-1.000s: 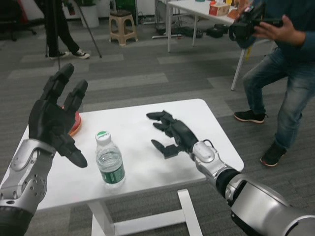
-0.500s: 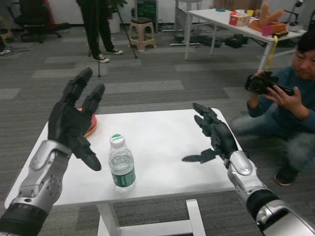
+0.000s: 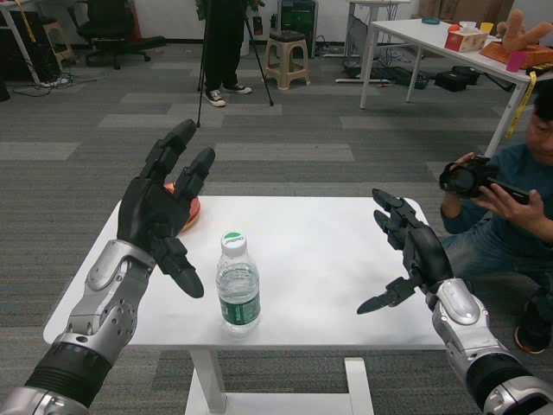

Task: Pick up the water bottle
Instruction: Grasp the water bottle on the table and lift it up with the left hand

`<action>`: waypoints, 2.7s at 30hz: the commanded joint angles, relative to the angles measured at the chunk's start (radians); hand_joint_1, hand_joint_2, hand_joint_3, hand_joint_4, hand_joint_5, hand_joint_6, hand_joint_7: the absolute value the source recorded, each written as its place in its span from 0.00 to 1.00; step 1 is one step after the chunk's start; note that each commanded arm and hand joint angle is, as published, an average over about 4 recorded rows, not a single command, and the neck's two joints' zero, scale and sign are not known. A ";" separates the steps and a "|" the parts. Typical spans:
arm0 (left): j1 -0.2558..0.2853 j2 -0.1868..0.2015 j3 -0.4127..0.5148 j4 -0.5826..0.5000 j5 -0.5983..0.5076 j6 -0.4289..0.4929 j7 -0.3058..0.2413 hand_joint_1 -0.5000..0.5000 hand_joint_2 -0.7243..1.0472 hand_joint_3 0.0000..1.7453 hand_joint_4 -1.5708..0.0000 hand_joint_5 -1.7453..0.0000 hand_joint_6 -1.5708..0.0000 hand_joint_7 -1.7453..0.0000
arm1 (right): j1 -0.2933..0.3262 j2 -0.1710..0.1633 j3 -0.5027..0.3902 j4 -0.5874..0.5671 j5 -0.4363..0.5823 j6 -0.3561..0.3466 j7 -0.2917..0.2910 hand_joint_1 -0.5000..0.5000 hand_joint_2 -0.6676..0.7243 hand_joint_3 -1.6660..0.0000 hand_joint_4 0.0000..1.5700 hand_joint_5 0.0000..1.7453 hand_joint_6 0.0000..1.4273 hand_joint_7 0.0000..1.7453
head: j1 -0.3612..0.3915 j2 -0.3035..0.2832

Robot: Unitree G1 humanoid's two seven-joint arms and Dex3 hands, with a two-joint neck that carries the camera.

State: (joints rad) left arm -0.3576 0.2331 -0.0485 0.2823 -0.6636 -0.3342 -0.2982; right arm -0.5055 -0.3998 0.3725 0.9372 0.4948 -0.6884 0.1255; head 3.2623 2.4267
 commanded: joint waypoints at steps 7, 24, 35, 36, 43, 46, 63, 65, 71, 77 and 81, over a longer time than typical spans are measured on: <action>0.036 0.029 0.017 -0.022 0.005 0.014 -0.007 0.00 0.05 0.05 1.00 0.84 1.00 0.76 | -0.007 -0.015 -0.035 -0.054 0.001 -0.014 -0.002 0.00 0.80 0.95 0.00 0.00 0.00 0.08 | 0.000 0.001; 0.083 0.020 0.025 -0.035 0.233 0.219 -0.088 0.00 0.05 0.05 1.00 0.88 1.00 0.76 | 0.045 -0.033 -0.129 -0.155 0.001 -0.014 -0.012 0.00 0.82 0.95 0.00 0.00 0.00 0.08 | -0.005 -0.017; -0.034 -0.011 -0.158 0.238 0.216 0.145 -0.108 0.00 0.05 0.05 1.00 0.87 1.00 0.76 | 0.088 -0.040 -0.146 -0.263 0.001 -0.014 -0.050 0.00 0.77 0.95 0.00 0.00 0.00 0.05 | -0.013 -0.018; -0.038 -0.013 -0.164 0.253 0.215 0.138 -0.108 0.00 0.05 0.05 1.00 0.85 1.00 0.76 | 0.091 -0.040 -0.146 -0.268 0.001 -0.014 -0.050 0.00 0.77 0.95 0.00 0.00 0.00 0.06 | -0.013 -0.017; -0.073 -0.017 -0.219 0.346 0.195 0.122 -0.107 0.00 0.05 0.05 1.00 0.88 1.00 0.76 | 0.097 -0.032 -0.144 -0.283 0.001 -0.014 -0.058 0.00 0.77 0.95 0.00 0.00 0.00 0.07 | -0.012 -0.024; -0.086 -0.017 -0.239 0.367 0.178 0.122 -0.107 0.00 0.05 0.05 1.00 0.88 1.00 0.76 | 0.096 -0.029 -0.142 -0.281 0.001 -0.014 -0.059 0.00 0.77 0.95 0.00 0.00 0.00 0.06 | -0.011 -0.031; -0.123 -0.034 -0.291 0.489 0.104 0.104 -0.100 0.00 0.05 0.05 1.00 0.88 1.00 0.76 | 0.096 -0.028 -0.145 -0.278 0.000 -0.015 -0.061 0.00 0.77 0.95 0.00 0.00 0.00 0.05 | -0.017 -0.053; -0.123 -0.034 -0.295 0.491 0.098 0.104 -0.099 0.00 0.08 0.05 1.00 0.88 1.00 0.76 | 0.097 -0.027 -0.145 -0.281 -0.001 -0.016 -0.061 0.00 0.77 0.95 0.00 0.00 0.00 0.06 | -0.018 -0.049; -0.122 -0.034 -0.304 0.490 0.083 0.103 -0.099 0.01 0.12 0.03 1.00 0.88 1.00 0.76 | 0.105 -0.024 -0.147 -0.292 -0.001 -0.016 -0.062 0.00 0.75 0.95 0.00 0.00 0.00 0.04 | -0.019 -0.046; -0.119 -0.034 -0.320 0.490 0.055 0.094 -0.097 0.06 0.29 0.05 1.00 0.88 1.00 0.74 | 0.120 -0.023 -0.151 -0.306 -0.001 -0.016 -0.070 0.00 0.73 0.95 0.00 0.00 0.00 0.04 | -0.022 -0.041; -0.116 -0.034 -0.321 0.491 0.049 0.086 -0.088 0.09 0.48 0.05 1.00 0.87 1.00 0.73 | 0.128 -0.021 -0.153 -0.315 -0.001 -0.016 -0.076 0.00 0.73 0.95 0.00 0.00 0.00 0.06 | -0.020 -0.038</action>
State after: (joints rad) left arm -0.4694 0.2006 -0.3682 0.7695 -0.6058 -0.2300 -0.3938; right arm -0.3891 -0.4262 0.2309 0.6299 0.4939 -0.6902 0.0567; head 3.2419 2.3881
